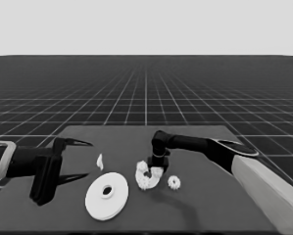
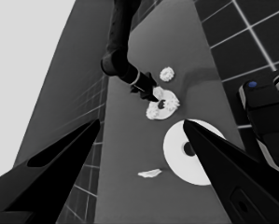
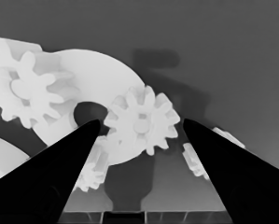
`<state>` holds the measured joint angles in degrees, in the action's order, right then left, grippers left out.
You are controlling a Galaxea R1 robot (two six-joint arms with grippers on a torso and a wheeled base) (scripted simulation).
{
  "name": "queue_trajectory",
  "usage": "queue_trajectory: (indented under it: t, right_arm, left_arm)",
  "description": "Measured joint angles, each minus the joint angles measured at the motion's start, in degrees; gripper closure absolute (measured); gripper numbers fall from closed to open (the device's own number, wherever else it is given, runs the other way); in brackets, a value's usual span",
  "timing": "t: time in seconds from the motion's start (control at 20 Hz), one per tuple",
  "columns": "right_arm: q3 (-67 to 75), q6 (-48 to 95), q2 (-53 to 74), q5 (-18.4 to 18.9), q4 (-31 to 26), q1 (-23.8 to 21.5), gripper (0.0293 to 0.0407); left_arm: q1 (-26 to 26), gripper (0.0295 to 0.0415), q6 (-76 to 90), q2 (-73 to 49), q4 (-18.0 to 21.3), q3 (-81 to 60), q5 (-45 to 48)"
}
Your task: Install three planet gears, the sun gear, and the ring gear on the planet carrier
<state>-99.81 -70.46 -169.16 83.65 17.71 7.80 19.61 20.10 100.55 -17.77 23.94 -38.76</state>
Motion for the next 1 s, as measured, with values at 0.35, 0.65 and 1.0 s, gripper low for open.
queue_trajectory:
  t: [0.35, 0.65, 1.0]
  right_arm:
    - [5.98, -3.39, 1.80, 3.54, -7.66, -8.40, 0.0315]
    - [24.74, -8.29, 15.60, 4.42, -7.71, -8.65, 0.0315]
    - [28.15, -8.43, 18.84, 4.45, -7.78, -8.77, 0.0315]
  left_arm:
    - [0.00, 0.0326, 0.00, 0.00, 0.00, 0.00, 0.00]
    - [0.00, 0.0326, 0.00, 0.00, 0.00, 0.00, 0.00]
    - [0.00, 0.0326, 0.00, 0.00, 0.00, 0.00, 0.00]
